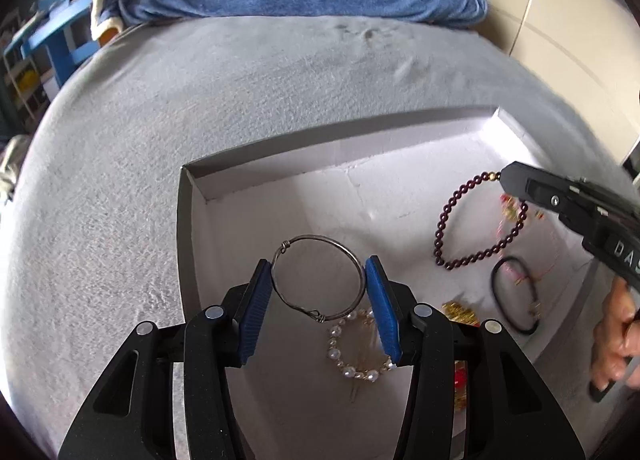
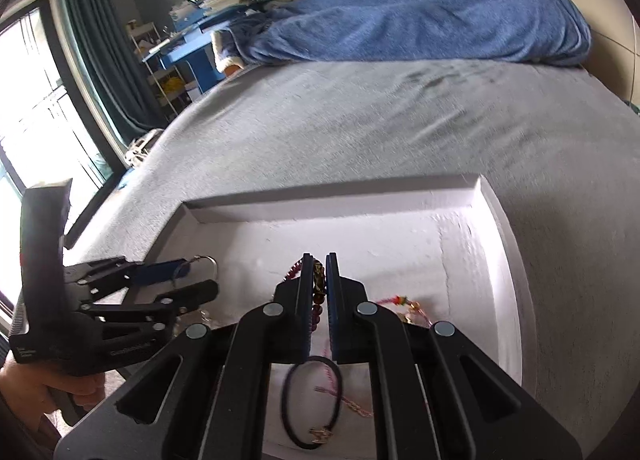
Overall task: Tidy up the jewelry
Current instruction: 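Lower both held pieces into the box and open both tools, then move both open tools back to the remaining jewelry beside the box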
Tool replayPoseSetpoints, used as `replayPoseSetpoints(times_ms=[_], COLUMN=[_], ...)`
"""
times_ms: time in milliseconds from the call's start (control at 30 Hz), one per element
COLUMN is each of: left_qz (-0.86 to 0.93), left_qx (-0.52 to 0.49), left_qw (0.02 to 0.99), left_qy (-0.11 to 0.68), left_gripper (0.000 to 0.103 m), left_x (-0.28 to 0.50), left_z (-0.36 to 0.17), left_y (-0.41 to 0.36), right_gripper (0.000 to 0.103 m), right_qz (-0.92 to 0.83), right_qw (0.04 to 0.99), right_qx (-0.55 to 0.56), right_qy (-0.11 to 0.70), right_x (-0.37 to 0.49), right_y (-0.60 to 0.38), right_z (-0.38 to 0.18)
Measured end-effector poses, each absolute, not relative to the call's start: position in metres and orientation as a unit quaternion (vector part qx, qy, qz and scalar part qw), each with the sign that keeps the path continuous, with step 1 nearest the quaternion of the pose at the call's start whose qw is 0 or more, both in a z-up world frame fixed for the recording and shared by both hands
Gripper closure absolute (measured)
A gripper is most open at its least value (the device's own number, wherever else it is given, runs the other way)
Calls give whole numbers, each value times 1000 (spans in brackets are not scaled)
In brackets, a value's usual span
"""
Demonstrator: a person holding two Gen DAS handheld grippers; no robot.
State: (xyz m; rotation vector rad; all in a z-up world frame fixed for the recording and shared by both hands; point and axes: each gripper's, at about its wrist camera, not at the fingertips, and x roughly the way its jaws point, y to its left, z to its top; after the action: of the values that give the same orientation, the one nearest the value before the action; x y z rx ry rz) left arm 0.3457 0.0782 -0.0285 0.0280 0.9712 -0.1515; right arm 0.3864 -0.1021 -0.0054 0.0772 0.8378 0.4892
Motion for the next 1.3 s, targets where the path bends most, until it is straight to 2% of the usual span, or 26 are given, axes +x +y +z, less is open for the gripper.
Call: replayPoseSetpoints(times_ms=[100,200,267,300,367,433,633,833,1300], left_qz=[-76,-76,-75,-74,-76,-78,-89,-80,-80], left_qx=[17,14,18,20,19,15,-5,3,-6], left_qw=[882,886,891,892,893,897,919,937,942], left_qy=[466,457,448,445,442,435,385,339,326], left_gripper=[50,39,23,22,21,19,11,8,7], left_x=[345,342,339,338,336,332,308,278,189], left_z=[-30,-27,-24,-22,-20,-16,11,34,41], left_y=[76,77,75,74,72,71,71,68,68], right_gripper=[97,96,93,90,64,57,45,33,20], right_qz=[229,225,224,224,226,231,232,237,244], right_qw=[880,880,881,881,883,886,896,906,911], right_qx=[35,31,34,36,41,45,40,20,-5], right_qy=[416,417,415,414,408,400,376,349,333], right_x=[388,388,388,388,385,381,362,335,262], right_y=[-106,-108,-110,-111,-113,-116,-123,-126,-139], right_z=[-14,-16,-14,-13,-8,-3,14,32,40])
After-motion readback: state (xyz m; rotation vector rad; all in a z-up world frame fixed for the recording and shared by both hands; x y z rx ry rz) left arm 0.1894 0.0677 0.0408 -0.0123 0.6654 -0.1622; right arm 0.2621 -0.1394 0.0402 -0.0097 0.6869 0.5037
